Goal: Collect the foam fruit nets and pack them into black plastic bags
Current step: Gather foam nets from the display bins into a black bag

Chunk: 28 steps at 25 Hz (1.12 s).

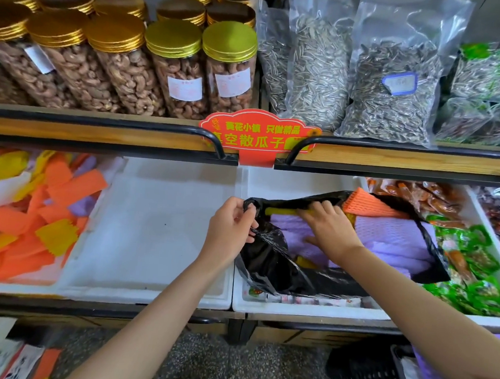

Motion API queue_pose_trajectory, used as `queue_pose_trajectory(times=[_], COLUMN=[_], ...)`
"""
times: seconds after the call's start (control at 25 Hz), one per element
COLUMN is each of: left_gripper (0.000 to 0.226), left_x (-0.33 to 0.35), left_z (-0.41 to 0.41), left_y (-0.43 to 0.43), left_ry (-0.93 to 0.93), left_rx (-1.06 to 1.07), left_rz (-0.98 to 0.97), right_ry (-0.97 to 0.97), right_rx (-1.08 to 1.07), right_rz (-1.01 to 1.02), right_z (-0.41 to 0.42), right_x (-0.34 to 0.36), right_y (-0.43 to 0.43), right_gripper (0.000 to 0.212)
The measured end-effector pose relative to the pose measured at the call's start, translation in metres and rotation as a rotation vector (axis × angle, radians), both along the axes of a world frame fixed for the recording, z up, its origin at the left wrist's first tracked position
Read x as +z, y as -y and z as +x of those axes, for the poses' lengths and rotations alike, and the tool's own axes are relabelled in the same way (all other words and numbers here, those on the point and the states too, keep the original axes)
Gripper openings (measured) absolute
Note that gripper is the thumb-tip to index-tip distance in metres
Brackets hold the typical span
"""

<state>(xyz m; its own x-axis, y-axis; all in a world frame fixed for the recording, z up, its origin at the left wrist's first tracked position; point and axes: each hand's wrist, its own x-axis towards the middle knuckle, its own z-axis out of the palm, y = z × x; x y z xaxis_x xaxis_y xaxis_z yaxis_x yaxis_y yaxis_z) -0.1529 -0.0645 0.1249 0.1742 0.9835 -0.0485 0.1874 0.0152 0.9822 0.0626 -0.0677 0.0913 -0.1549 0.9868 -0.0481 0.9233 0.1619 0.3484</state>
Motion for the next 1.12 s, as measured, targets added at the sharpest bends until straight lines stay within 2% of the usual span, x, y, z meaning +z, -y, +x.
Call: queue_pose_trajectory(times=[0.08,0.16,0.24,0.32,0.4,0.52,0.68,0.8,0.88,1.04,1.12], left_gripper=[0.015,0.013,0.01,0.007,0.013,0.024,0.036,0.043,0.039,0.049,0.056], left_x=[-0.001,-0.002,-0.003,-0.002,-0.008,-0.032,-0.082,-0.104,-0.116,-0.139,-0.151], left_z=[-0.003,-0.007,-0.016,-0.038,-0.082,-0.178,-0.334,-0.427,-0.469,-0.519,-0.53], left_y=[-0.004,-0.008,-0.011,-0.014,-0.021,-0.041,-0.07,-0.087,-0.102,-0.14,-0.16], left_ry=[-0.016,-0.038,-0.087,-0.2,-0.393,-0.683,-0.932,-1.056,-1.118,-1.127,-1.148], left_rx=[-0.036,-0.1,-0.184,-0.265,-0.288,-0.232,-0.104,-0.037,-0.001,0.013,-0.018], left_rz=[0.004,0.007,0.035,0.128,0.287,0.436,0.344,0.192,0.14,0.123,0.126], right_ry=[-0.107,-0.196,-0.256,-0.344,-0.4,-0.463,-0.51,-0.548,-0.576,-0.724,-0.716], right_rx=[-0.055,-0.05,0.032,0.078,0.146,0.316,0.386,0.306,0.212,-0.005,-0.097], right_rz=[-0.025,-0.046,0.105,0.373,0.516,0.53,0.291,-0.075,-0.267,-0.43,-0.467], right_z=[-0.003,-0.006,-0.018,-0.043,-0.089,-0.173,-0.293,-0.376,-0.424,-0.501,-0.523], right_x=[0.005,0.014,0.028,0.045,0.065,0.071,0.015,-0.037,-0.065,-0.112,-0.131], right_y=[-0.001,-0.001,-0.002,-0.007,-0.02,-0.047,-0.095,-0.127,-0.144,-0.175,-0.184], right_gripper=[0.069,0.053,0.032,0.013,0.021,0.027,0.018,0.038,0.048,0.066,0.079])
